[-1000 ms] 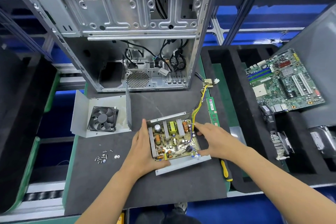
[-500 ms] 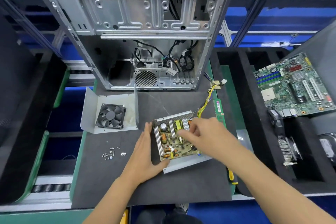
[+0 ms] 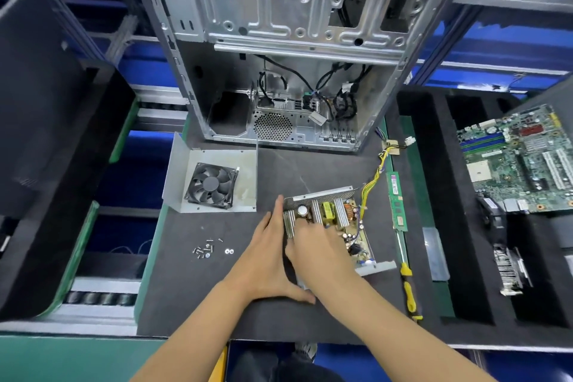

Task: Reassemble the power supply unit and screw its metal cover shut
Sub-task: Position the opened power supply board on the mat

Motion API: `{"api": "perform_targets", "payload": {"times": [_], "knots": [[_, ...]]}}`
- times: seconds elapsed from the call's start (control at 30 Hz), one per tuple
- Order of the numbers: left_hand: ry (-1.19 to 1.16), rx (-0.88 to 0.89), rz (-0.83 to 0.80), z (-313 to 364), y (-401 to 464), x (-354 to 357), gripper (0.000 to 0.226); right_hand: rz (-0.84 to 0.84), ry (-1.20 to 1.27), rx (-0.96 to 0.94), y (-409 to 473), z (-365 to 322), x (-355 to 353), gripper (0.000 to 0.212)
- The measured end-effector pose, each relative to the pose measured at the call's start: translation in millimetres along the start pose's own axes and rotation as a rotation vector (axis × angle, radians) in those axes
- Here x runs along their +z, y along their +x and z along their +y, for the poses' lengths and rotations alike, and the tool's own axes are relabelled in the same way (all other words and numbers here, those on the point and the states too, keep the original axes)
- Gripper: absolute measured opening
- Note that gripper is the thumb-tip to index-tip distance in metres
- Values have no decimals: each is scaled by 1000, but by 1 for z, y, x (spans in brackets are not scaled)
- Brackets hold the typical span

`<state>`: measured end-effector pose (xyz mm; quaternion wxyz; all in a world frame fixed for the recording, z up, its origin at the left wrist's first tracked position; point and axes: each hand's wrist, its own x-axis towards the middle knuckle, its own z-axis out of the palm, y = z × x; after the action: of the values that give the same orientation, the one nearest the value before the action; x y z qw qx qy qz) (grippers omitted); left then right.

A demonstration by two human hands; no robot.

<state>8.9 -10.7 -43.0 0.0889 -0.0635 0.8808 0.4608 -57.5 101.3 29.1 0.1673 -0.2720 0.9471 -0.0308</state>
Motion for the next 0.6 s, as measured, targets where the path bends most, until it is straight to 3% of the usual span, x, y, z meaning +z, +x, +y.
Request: {"api": "perform_targets", "payload": {"times": [0.17,0.43,0.6], "knots": [[8,35,6,0,0,1,164,45,-77,-12,-6,-1,1,14],[-8,9,19,-3,0,4,167,179,-170,-34,-11,-12,-6,40],[13,4,60,-4,3,6,158,260,-170,-55,-15,-17,-7,41]]}}
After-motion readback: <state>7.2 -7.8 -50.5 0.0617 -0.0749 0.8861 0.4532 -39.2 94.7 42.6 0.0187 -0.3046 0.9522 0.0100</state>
